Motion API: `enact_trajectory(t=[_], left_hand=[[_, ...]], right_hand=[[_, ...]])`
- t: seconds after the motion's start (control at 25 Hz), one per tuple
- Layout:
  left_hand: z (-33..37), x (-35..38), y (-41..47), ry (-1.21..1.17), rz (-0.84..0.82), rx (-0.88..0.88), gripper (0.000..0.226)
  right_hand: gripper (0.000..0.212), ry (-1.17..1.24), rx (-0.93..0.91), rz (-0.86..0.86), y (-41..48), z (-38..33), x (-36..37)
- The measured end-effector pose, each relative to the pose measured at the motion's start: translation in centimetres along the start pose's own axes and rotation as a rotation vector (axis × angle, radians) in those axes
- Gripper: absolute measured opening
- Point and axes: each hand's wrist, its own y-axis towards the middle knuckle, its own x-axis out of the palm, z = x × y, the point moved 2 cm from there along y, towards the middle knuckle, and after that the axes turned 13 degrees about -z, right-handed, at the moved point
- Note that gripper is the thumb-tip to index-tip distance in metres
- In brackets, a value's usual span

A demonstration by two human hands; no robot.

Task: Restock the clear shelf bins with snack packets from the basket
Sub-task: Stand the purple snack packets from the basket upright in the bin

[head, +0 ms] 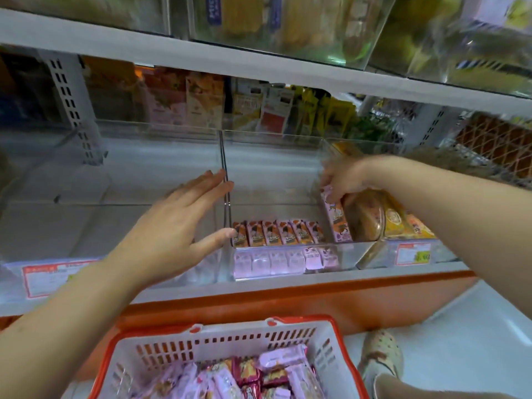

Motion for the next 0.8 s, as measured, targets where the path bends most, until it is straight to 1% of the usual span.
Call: enact_trajectory(t=[0.12, 0.24, 0.44, 0.6, 0.8], left_hand=[[-0.4, 0.1, 0.2, -0.022, -0.024, 0.01, 0.082], [-0.5, 0.3, 0.2, -0.028, -0.025, 0.034, 0.081], [-0.6, 0.3, 0.2, -0.046, -0.032, 0.04, 0.078], [-0.7, 0.4, 0.3, -0.051, -0.026, 0.042, 0.079], [-0.8, 0.5, 0.3, -0.048, -0.022, 0.044, 0.08]], right_hand=[[0.046, -0.106, 0.112, -0.127, 1.9, -0.6, 1.8], [0.046, -0.191, 0.154, -0.167, 2.9, -0.7, 2.6], [0.049, -0.244, 0.123, -0.146, 2.5, -0.6, 2.8], [0.05, -0.271, 0.129, -0.22, 2.3, -0.7, 3.6], [0.046, -0.336, 0.144, -0.239, 1.8, -0.9, 3.8]])
